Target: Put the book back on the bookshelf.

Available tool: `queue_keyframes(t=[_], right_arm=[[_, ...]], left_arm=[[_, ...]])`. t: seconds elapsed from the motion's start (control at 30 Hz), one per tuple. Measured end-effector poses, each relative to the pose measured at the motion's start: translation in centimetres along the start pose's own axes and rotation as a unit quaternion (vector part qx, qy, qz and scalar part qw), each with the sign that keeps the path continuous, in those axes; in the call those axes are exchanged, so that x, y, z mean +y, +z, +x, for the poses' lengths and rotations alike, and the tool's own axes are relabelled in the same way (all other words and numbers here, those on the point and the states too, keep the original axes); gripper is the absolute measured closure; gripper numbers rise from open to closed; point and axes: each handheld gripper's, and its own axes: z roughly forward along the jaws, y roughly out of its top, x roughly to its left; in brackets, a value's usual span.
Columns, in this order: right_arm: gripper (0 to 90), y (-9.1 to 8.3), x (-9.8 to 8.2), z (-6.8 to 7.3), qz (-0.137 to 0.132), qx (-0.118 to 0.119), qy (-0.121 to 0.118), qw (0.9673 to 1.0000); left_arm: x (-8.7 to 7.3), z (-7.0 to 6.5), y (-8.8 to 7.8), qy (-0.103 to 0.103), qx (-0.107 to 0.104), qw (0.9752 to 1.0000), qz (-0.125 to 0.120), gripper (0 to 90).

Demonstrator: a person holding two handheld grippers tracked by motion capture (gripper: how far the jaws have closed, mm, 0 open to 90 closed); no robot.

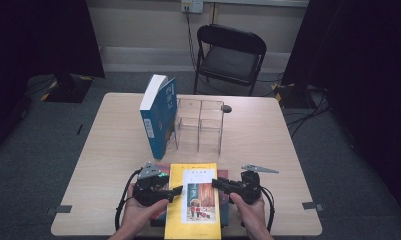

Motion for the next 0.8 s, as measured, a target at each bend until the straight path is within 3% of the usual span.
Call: queue_keyframes(t=[0.23,0.37,0.47,0.53,0.6,0.7,0.8], right_arm=[[71.6,-0.5,-0.4,0.0,-0.003,0.019,0.032,0.9993],[72.4,-0.4,-0.4,-0.1,-0.004,0.017,0.039,0.9991],[72.4,0.0,-0.3,-0.2,-0.009,0.01,0.039,0.9991],[72.3,0.3,-0.1,-0.3,-0.013,0.007,0.043,0.999],[72.1,0.7,0.1,-0.5,-0.019,0.0,0.043,0.9989],[71.7,0.9,0.2,-0.6,-0.021,-0.009,0.039,0.999],[71.2,0.8,0.2,-0.2,-0.023,-0.011,0.035,0.9991]], left_arm=[[0.0,0.0,0.0,-0.003,0.001,1.0,-0.001,33.0],[0.1,0.2,0.0,-0.008,-0.007,0.9999,0.0,32.1],[0.1,0.7,-0.2,-0.028,-0.018,0.9995,0.002,32.8],[0.2,0.9,-0.4,-0.025,-0.021,0.9994,0.006,33.1],[0.1,1.0,-0.5,-0.025,-0.019,0.9995,0.007,37.5],[0.0,1.3,-0.7,-0.043,-0.018,0.9989,0.001,45.7],[-0.1,1.7,-0.8,-0.049,-0.028,0.9984,-0.001,51.3]])
